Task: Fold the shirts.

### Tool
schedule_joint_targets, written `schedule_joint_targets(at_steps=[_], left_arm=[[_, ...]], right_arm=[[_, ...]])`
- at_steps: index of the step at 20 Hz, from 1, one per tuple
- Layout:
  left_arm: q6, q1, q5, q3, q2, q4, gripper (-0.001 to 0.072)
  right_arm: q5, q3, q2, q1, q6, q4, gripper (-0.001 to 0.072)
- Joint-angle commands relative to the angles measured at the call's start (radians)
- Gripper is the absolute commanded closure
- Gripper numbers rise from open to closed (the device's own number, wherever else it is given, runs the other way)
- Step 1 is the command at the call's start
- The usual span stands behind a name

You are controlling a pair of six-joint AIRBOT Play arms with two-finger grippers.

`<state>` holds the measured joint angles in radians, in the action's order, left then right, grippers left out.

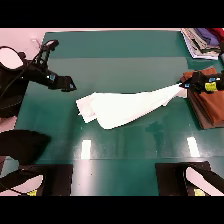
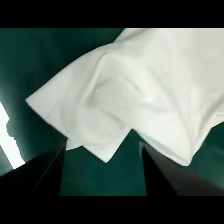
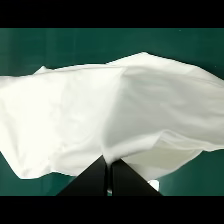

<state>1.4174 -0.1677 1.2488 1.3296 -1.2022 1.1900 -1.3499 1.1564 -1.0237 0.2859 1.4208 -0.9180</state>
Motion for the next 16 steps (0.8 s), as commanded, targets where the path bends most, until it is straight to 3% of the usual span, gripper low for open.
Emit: schedule_joint_targets(at_steps=[1,4,16], left_arm=[[0.065,0.021,-0.112,-0.124,0.017,0.026,0.0167],[0.165,0.021,-0.265,-0.257,-0.023,-0.008,0.0167],[0.163,0.021,-0.331,-0.308,-0.262,-0.177,0.0168]], right_arm=[[0.004,-0.002,0.000,0.000,0.000,0.001,0.0698],[-0.002,-0.002,0.000,0.000,0.000,0.002,0.0698],[-0.014,-0.002,0.000,0.000,0.000,0.002,0.0697]])
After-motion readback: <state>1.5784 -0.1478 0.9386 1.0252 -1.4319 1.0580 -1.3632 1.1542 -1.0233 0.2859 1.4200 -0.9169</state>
